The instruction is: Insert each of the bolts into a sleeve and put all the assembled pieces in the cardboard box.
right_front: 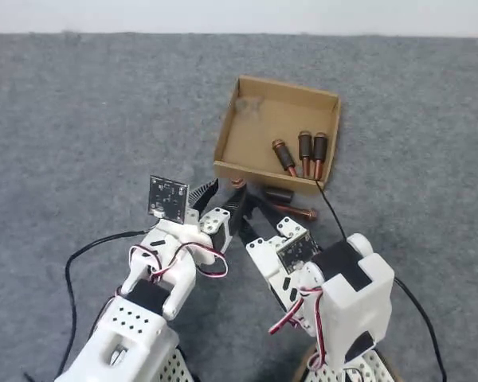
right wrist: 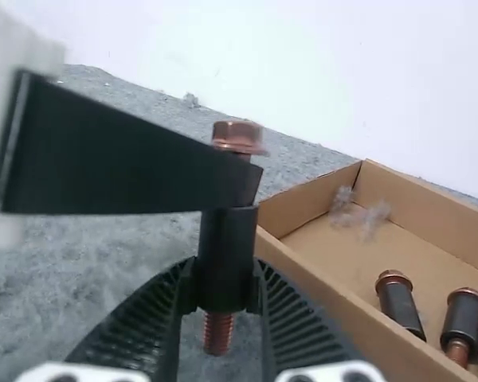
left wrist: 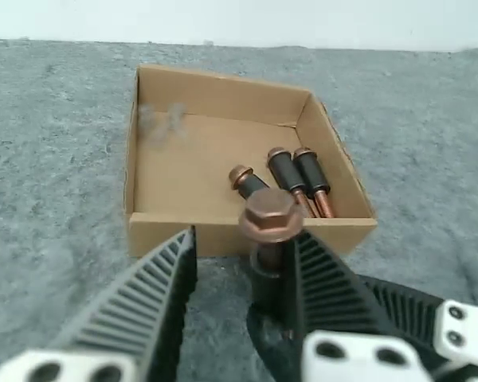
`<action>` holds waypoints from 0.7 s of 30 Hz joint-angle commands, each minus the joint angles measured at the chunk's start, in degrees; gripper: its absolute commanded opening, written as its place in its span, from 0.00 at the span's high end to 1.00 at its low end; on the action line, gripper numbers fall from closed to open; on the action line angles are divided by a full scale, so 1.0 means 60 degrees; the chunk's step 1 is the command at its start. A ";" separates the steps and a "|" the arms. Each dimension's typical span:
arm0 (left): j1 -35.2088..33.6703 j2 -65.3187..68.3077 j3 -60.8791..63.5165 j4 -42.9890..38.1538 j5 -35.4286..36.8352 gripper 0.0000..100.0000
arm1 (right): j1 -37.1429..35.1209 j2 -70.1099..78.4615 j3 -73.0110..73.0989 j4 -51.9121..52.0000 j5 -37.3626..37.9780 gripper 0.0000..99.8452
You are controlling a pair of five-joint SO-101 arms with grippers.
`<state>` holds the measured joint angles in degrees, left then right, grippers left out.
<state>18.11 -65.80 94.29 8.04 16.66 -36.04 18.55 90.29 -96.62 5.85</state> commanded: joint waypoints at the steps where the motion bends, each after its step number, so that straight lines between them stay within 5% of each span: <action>1: -0.0029 -0.0029 0.0022 0.0103 -0.0103 0.83 | 0.0271 -0.0535 -0.0352 -0.0300 -0.0103 0.99; 21: 0.0645 -0.0029 -0.0344 0.0073 0.0410 0.84 | 0.0271 -0.0520 -0.0469 -0.0256 -0.0088 0.99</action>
<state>21.10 -65.80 94.29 8.04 17.45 -35.25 18.55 90.29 -96.62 5.85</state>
